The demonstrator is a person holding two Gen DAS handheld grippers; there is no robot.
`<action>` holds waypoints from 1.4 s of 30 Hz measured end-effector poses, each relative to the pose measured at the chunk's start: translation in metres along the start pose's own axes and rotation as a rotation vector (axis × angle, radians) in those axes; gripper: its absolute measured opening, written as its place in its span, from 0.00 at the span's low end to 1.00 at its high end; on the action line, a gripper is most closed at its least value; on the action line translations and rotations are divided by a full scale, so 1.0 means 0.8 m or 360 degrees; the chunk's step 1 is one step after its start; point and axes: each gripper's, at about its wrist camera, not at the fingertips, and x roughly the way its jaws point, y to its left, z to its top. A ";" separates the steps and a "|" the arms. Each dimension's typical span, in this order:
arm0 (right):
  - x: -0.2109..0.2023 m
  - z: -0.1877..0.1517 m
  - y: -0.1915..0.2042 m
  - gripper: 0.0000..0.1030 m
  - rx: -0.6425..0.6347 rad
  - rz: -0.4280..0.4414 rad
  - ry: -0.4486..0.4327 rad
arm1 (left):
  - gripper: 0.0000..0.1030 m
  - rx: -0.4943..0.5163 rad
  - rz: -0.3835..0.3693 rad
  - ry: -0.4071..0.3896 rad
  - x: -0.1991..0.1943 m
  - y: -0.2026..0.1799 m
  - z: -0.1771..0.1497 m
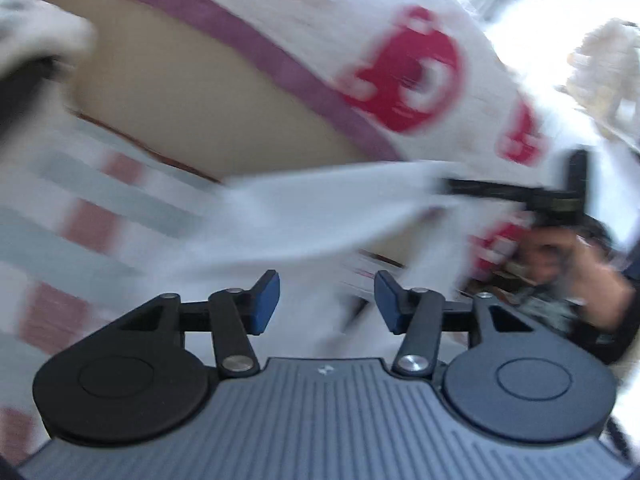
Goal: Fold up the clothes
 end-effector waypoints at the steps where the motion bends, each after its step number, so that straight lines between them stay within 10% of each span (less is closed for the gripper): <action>1: -0.007 0.005 -0.024 0.09 0.0041 -0.0120 -0.0036 | 0.50 0.0032 0.0082 -0.0020 -0.003 0.005 0.003; 6: 0.011 -0.032 -0.131 0.34 0.0180 -0.0777 0.0128 | 0.51 0.0105 0.0120 0.0203 0.050 0.008 -0.018; 13: 0.029 -0.148 -0.167 0.43 0.0820 -0.0439 0.0269 | 0.53 0.0307 0.0030 0.0459 0.130 -0.040 -0.066; 19: 0.021 -0.222 -0.087 0.49 0.0896 0.0207 0.0400 | 0.68 0.0333 -0.0021 0.0579 0.150 -0.050 -0.093; 20: 0.016 -0.235 -0.073 0.49 0.0898 0.0299 0.0417 | 0.65 0.0334 -0.0038 0.0592 0.154 -0.051 -0.096; 22: 0.002 -0.261 -0.051 0.54 0.0889 0.0457 0.0436 | 0.02 0.0423 -0.0085 0.0584 0.158 -0.060 -0.099; 30: -0.023 -0.279 0.011 0.57 0.0572 0.0822 0.0495 | 0.05 0.0184 -0.0369 0.0410 0.129 -0.076 -0.073; 39: -0.007 -0.257 0.101 0.76 0.0182 0.0797 0.0429 | 0.05 -0.0177 -0.0668 0.0330 0.112 -0.084 -0.064; 41: -0.008 -0.257 0.100 0.72 0.0191 0.0713 0.0364 | 0.05 -0.0204 -0.0699 0.0338 0.117 -0.087 -0.066; 42: -0.009 -0.257 0.100 0.45 0.0194 0.0669 0.0330 | 0.05 -0.0208 -0.0707 0.0340 0.119 -0.088 -0.066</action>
